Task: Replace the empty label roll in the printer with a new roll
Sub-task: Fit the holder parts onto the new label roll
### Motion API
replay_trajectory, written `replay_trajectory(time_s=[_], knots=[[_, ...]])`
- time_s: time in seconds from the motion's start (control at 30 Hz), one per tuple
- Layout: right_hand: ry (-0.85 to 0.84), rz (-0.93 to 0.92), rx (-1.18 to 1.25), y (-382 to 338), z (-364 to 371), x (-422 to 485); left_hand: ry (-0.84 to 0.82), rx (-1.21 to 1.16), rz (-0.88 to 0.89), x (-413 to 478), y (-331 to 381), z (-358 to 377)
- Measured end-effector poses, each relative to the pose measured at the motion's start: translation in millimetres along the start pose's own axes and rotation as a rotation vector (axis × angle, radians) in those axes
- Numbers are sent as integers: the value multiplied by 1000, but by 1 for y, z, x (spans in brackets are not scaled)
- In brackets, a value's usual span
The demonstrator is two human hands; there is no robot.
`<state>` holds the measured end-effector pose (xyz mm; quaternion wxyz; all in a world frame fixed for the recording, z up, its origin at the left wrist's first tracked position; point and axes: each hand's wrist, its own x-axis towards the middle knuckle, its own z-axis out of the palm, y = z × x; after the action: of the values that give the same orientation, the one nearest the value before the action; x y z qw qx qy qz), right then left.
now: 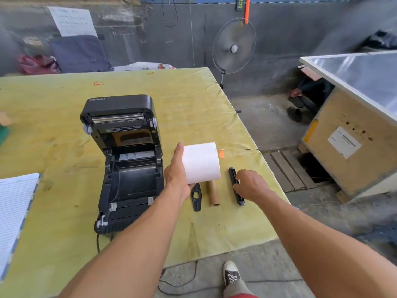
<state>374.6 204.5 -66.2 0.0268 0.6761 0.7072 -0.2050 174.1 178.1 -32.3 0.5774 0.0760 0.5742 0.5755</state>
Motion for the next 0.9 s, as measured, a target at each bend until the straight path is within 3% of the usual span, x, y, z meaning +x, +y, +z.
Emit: replay_trajectory(time_s=[0.57,0.67,0.83,0.9], knots=[[-58,-101,61,4,8,65,170,0,-5,47,-10,37],[-49,-9,286,6,-1,78,211,-18,-20,52,-12,41],[230,295,1130,6,-48,100,240,-42,-29,54,-13,44],[297,311,1309,3,-63,100,243,-51,-27,52,-12,46]])
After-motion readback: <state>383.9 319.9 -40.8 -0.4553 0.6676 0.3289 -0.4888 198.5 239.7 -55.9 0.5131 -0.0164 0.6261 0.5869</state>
